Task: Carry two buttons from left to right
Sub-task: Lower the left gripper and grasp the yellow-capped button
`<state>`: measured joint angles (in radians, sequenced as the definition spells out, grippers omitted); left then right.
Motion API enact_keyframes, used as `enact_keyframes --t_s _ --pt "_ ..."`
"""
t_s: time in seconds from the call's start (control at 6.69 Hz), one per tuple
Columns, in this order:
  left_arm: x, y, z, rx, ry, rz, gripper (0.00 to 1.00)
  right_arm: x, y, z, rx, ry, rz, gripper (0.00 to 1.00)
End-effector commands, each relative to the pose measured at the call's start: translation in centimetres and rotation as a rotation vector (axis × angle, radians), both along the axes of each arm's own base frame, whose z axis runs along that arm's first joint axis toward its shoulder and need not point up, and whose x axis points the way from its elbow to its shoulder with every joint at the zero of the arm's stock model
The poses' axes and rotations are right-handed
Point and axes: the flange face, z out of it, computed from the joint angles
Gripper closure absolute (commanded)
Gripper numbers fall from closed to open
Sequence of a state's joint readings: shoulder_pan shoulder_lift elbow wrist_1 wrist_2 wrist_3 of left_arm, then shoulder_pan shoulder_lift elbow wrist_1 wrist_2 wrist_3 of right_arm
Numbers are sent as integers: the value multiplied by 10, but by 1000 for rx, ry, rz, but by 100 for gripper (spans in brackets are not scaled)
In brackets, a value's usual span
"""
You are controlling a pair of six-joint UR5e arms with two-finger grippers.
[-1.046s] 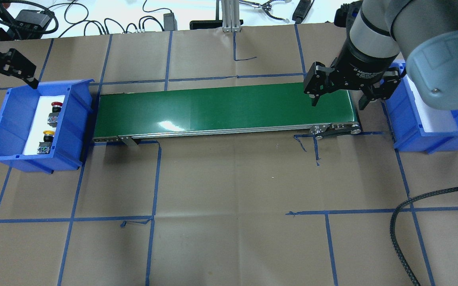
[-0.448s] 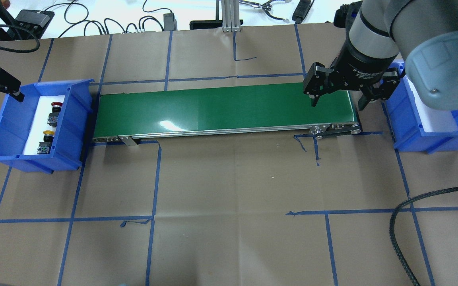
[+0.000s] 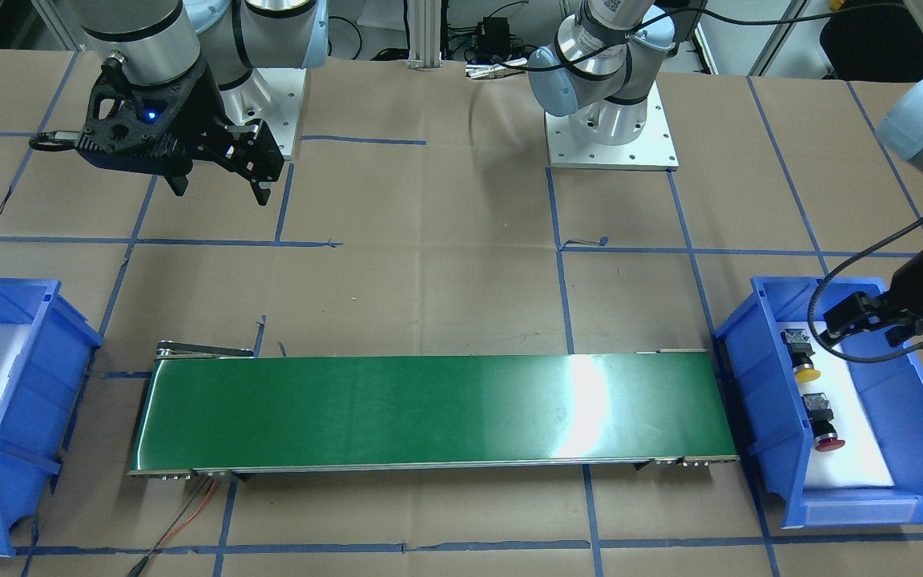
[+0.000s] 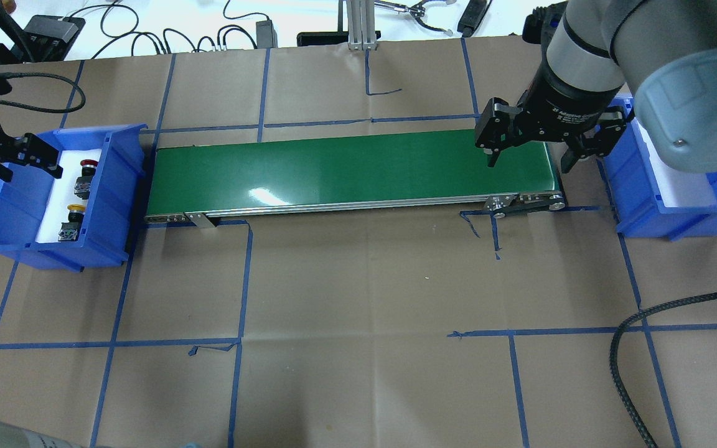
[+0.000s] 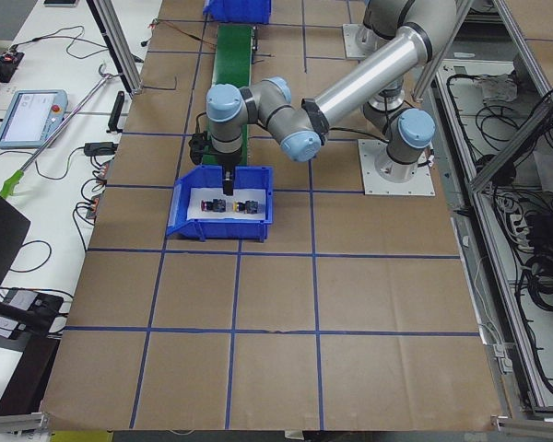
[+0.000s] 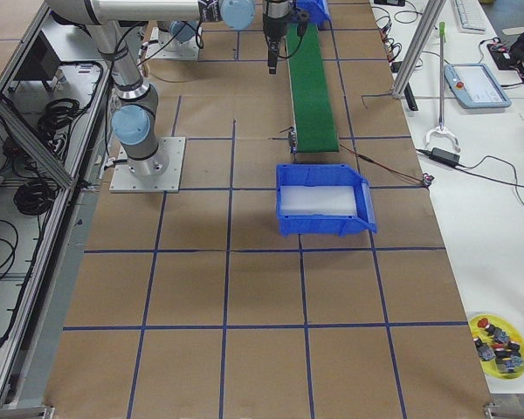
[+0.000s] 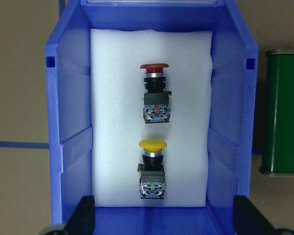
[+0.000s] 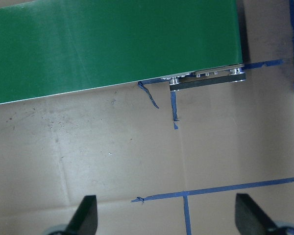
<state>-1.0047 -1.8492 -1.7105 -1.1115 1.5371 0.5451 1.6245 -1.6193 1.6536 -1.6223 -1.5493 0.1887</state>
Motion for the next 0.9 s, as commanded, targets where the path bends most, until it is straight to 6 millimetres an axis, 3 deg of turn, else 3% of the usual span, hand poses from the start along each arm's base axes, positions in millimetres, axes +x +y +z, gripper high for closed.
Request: enact_keyframes --t_s 0.0,0.15,0.45,0.75 --pt "-9 15 -44 -28 -14 -3 0 0 0 1 -7 0 0 0" --pt "-6 13 -60 -22 -20 -2 0 0 -1 0 -1 0 0 0" --pt "19 18 -79 -9 -7 28 0 0 0 -1 3 0 0 0" --pt "21 19 -92 12 2 25 0 0 -5 -6 6 2 2 0"
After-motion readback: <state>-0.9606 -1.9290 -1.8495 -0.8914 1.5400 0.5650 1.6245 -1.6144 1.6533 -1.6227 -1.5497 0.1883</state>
